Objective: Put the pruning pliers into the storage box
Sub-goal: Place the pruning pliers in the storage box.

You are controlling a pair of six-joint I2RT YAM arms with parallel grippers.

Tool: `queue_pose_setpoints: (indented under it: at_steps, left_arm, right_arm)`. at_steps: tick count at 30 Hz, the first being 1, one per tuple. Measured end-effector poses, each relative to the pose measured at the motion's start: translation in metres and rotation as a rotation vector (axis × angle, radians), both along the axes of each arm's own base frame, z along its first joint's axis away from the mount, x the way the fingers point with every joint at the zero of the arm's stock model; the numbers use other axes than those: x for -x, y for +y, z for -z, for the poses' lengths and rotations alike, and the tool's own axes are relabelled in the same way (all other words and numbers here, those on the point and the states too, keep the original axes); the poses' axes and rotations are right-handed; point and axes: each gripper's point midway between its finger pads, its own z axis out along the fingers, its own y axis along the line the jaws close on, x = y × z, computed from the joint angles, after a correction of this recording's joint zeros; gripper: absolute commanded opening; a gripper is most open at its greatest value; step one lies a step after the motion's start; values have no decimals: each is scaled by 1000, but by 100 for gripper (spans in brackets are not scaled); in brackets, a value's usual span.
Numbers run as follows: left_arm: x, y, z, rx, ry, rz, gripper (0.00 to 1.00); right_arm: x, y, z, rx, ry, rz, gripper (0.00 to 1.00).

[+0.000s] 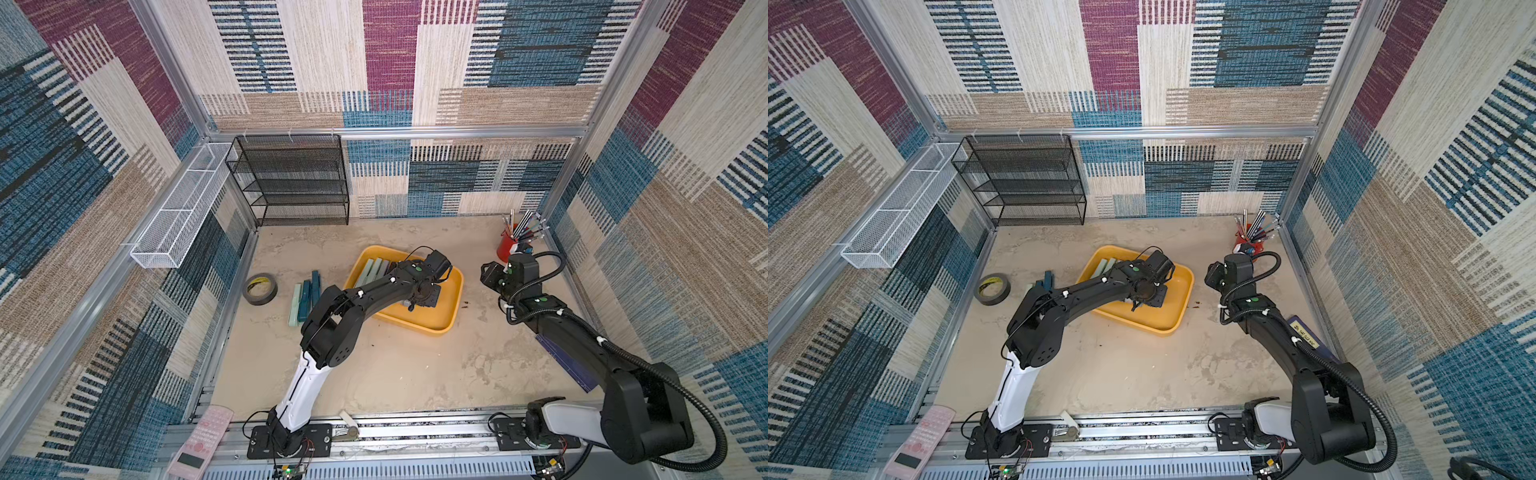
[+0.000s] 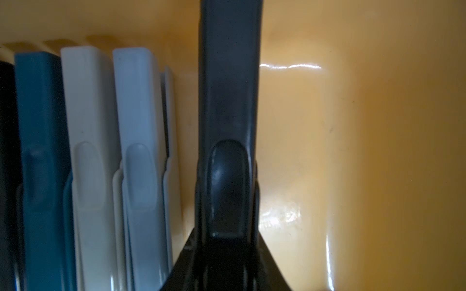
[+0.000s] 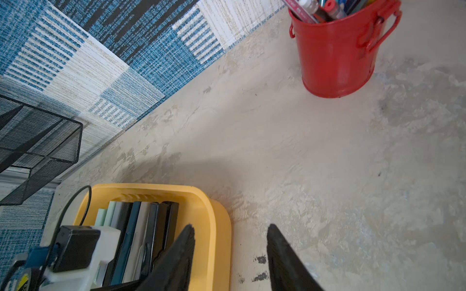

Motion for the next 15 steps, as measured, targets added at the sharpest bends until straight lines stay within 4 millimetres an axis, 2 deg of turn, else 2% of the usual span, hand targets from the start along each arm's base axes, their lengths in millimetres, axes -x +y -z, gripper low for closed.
queue_pose_setpoints:
  at_steps: [6,15]
  left_arm:
    - [-1,2,10,-27,8,-8,18]
    - [-3,1,16,-40,14,-13,27]
  right_arm:
    - [0,1,2,1,-3,-9,49]
    - [1,2,8,1,7,-19,49]
